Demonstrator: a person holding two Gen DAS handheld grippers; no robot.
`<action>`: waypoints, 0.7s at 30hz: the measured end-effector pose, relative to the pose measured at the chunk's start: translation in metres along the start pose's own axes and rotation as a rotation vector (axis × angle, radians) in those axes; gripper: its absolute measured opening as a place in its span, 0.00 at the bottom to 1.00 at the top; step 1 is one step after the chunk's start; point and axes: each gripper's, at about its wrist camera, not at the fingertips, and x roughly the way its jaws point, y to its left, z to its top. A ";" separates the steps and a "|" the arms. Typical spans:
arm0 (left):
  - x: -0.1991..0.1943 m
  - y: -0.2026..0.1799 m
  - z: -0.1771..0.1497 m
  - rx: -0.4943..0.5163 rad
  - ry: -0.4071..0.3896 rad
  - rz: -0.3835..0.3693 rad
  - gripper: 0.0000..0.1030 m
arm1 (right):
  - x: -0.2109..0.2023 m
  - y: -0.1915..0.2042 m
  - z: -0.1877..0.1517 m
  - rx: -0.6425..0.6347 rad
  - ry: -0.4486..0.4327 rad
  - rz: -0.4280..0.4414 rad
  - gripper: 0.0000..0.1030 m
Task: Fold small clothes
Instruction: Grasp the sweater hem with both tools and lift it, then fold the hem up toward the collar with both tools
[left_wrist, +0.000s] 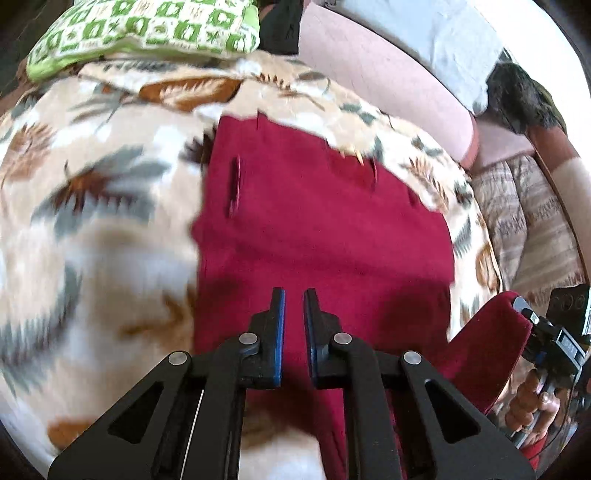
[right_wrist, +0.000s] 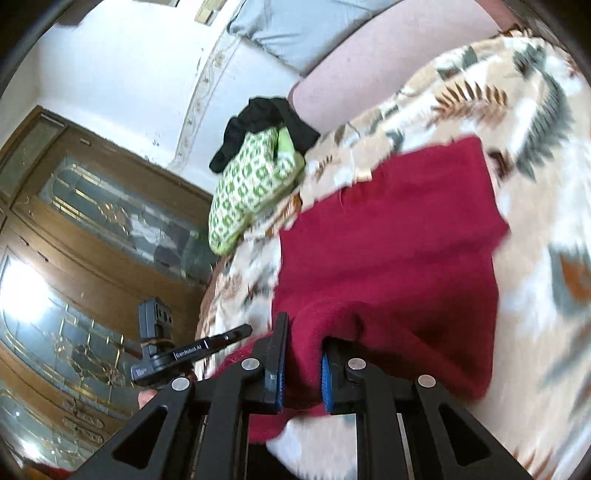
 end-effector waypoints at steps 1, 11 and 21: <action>0.004 0.000 0.011 0.003 -0.004 0.007 0.08 | 0.007 -0.004 0.014 -0.003 -0.008 -0.011 0.13; 0.039 -0.010 0.052 0.055 0.048 0.000 0.08 | 0.087 -0.091 0.135 0.169 -0.084 -0.110 0.13; 0.036 0.016 0.035 0.065 0.020 0.086 0.08 | 0.014 -0.057 0.100 0.048 -0.107 -0.203 0.60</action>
